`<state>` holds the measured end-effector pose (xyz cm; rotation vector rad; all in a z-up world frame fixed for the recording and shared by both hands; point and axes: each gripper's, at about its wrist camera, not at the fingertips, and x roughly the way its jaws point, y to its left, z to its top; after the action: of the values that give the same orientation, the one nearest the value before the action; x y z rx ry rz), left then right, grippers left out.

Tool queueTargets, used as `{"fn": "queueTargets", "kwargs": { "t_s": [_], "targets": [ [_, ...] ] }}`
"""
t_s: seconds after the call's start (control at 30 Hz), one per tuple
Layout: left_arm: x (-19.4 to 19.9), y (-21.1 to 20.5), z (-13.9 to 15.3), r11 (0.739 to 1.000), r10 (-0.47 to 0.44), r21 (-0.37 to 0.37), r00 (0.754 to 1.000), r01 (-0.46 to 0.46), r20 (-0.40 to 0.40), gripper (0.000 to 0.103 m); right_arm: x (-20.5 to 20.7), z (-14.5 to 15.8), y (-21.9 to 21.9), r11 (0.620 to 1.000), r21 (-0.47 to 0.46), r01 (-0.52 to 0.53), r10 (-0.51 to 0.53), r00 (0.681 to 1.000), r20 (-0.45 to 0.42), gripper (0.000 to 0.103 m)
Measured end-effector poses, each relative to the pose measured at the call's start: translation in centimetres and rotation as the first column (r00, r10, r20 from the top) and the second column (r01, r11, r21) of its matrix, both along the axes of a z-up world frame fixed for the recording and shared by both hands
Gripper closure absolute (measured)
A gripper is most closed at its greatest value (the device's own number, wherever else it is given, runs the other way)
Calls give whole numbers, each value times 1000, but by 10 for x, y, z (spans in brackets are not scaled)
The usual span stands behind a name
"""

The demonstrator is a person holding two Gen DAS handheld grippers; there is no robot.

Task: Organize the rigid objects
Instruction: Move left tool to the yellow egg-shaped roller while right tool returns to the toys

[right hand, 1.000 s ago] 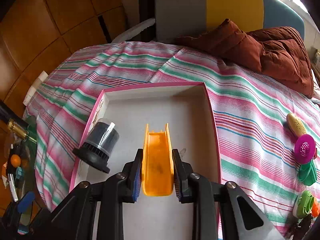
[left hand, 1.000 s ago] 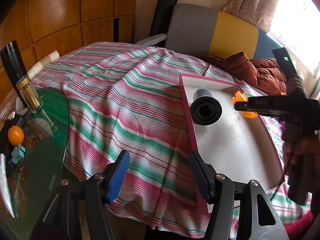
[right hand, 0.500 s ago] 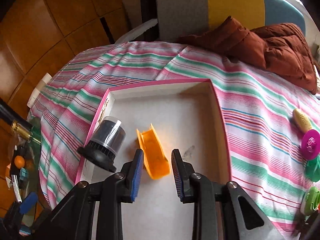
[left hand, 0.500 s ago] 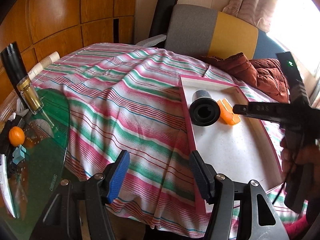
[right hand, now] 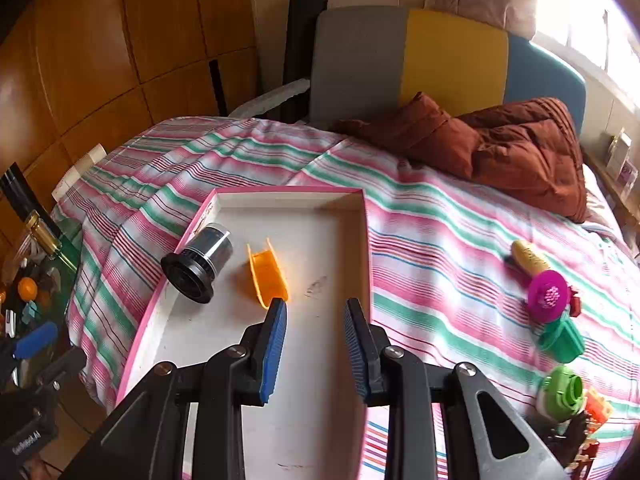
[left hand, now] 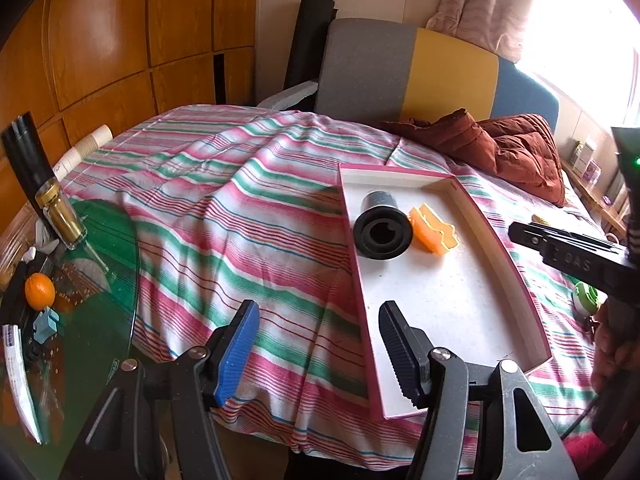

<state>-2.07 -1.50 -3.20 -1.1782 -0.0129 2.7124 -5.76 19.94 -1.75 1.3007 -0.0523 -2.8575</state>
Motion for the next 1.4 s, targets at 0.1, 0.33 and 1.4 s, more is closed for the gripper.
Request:
{"fn": "queueTargets", "kwargs": {
  "t_s": [0.1, 0.33, 1.4],
  "targets": [
    [1, 3, 3, 1000, -10, -2, 1000, 10, -4, 40, 9, 4, 9, 1000, 20, 7, -6, 1000, -14, 74],
    [3, 18, 8, 999, -42, -27, 999, 42, -14, 38, 28, 7, 44, 997, 43, 57, -56, 998, -27, 74],
    [-54, 214, 39, 908, -419, 15, 907, 418, 51, 32, 99, 0, 295, 751, -121, 649, -656, 755, -18, 74]
  ]
}}
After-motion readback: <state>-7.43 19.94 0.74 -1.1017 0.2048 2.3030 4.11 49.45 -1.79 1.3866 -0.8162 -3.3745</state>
